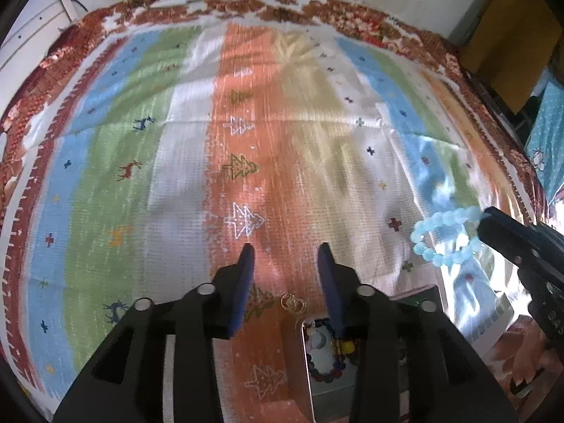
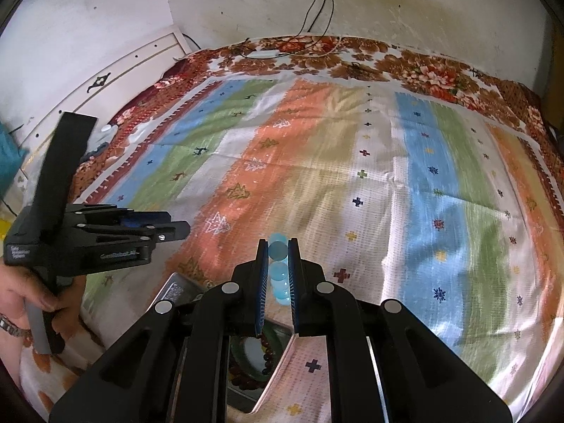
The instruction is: Organize jewelry
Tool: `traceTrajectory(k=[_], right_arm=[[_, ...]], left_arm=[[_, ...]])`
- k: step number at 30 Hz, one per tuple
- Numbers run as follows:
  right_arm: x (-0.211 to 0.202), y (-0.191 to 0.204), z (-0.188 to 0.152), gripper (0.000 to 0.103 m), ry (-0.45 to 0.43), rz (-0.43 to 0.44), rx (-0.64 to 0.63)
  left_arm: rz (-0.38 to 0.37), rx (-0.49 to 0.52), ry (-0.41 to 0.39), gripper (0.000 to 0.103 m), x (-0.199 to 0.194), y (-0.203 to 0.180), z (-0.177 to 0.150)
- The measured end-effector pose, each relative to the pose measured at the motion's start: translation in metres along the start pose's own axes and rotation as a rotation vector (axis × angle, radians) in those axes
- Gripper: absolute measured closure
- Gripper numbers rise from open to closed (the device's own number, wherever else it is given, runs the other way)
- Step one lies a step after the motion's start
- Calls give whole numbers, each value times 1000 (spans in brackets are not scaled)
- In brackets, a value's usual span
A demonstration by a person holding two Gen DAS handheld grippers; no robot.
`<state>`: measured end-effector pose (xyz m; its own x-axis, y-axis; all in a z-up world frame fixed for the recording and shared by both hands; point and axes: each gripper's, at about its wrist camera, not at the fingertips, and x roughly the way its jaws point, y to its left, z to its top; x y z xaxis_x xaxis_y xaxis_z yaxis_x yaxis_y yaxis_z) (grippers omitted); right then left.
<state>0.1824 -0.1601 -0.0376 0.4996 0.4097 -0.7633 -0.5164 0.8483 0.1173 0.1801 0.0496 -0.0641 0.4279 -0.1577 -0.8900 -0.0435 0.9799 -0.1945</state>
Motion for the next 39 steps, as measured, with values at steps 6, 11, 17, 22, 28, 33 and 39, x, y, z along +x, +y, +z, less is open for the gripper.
traceTrajectory(k=[6, 11, 17, 22, 28, 33, 39], right_arm=[[7, -12, 7, 91, 10, 3, 0], [14, -20, 14, 91, 23, 11, 5], [20, -25, 17, 91, 35, 24, 5], [24, -23, 15, 91, 53, 44, -2], [25, -13, 15, 91, 66, 77, -31], [25, -6, 15, 91, 77, 98, -63], [30, -6, 16, 91, 95, 94, -78]], left_arm=[[12, -8, 112, 39, 26, 0, 11], [-8, -85, 249, 38, 53, 13, 12], [17, -82, 356, 37, 75, 10, 13], [12, -80, 371, 35, 77, 0, 12], [2, -104, 414, 35, 85, 0, 10], [2, -75, 453, 42, 98, -7, 14], [-4, -62, 502, 51, 110, -15, 15]])
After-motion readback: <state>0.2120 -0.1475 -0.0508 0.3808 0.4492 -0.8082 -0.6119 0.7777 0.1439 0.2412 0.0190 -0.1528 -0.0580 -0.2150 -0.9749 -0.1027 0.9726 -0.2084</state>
